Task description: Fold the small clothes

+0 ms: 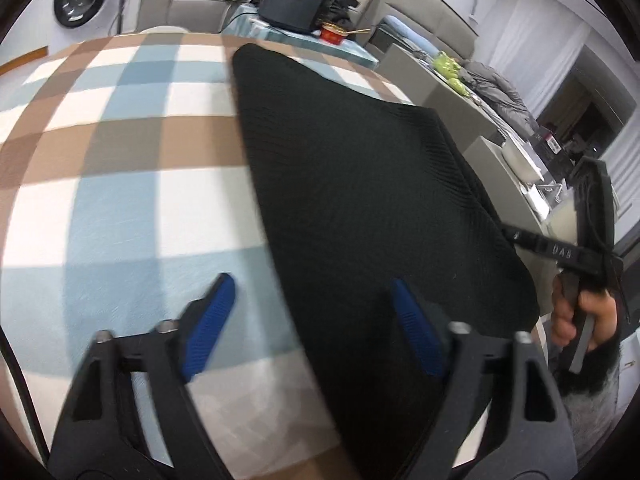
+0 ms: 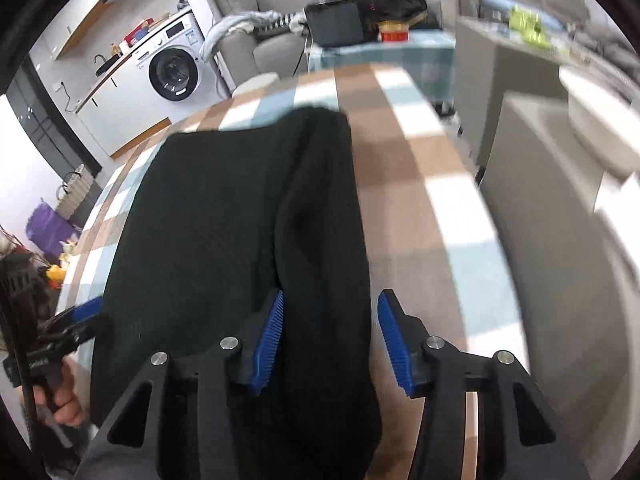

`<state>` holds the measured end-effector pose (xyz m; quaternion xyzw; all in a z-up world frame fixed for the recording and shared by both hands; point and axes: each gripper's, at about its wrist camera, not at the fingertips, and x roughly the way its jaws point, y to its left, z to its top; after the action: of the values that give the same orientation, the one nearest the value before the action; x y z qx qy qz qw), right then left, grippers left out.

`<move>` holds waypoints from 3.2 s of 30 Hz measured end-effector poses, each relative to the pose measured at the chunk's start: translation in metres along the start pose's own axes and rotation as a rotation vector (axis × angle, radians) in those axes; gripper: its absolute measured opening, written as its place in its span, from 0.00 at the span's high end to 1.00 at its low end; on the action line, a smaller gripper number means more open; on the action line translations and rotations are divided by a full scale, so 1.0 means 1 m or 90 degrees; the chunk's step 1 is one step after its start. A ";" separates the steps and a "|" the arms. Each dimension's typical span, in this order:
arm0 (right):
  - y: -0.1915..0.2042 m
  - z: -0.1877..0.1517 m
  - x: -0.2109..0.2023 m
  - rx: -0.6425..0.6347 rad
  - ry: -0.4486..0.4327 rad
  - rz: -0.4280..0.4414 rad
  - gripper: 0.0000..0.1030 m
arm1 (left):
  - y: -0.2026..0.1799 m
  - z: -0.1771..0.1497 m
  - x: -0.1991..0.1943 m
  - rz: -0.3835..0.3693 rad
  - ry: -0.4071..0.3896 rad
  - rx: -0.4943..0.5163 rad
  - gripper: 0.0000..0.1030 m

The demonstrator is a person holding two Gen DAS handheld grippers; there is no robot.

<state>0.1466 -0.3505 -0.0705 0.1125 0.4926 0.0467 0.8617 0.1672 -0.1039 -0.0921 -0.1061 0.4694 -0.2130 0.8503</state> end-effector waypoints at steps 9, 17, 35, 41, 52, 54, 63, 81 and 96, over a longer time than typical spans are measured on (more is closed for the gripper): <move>0.036 -0.010 0.014 -0.049 0.018 0.061 0.81 | 0.005 0.007 -0.007 0.035 -0.023 -0.008 0.86; 0.107 -0.006 0.038 -0.093 0.030 0.148 0.81 | 0.071 -0.004 -0.060 0.134 -0.079 -0.076 0.86; 0.096 -0.010 -0.012 -0.063 -0.031 0.169 0.66 | 0.075 -0.012 -0.073 0.176 -0.085 -0.060 0.57; 0.124 -0.017 0.000 -0.099 -0.001 0.225 0.60 | 0.058 -0.014 -0.083 0.186 -0.102 -0.049 0.36; 0.155 -0.021 -0.023 -0.157 -0.070 0.233 0.92 | 0.031 -0.023 -0.092 0.160 -0.101 -0.022 0.30; 0.151 -0.024 -0.028 -0.154 -0.069 0.211 0.92 | 0.026 -0.024 -0.092 0.153 -0.101 -0.015 0.30; 0.114 -0.043 0.002 -0.071 0.024 0.207 0.65 | -0.006 -0.035 -0.084 0.123 -0.077 0.032 0.30; 0.100 -0.043 -0.017 -0.113 0.017 0.186 0.69 | -0.045 -0.043 -0.060 0.062 -0.035 0.075 0.30; 0.108 0.074 0.081 -0.043 -0.020 0.170 0.67 | -0.074 -0.065 -0.030 0.032 0.003 0.195 0.18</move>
<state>0.2547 -0.2410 -0.0760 0.1486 0.4581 0.1762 0.8585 0.0790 -0.1542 -0.0759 0.0373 0.4361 -0.2611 0.8604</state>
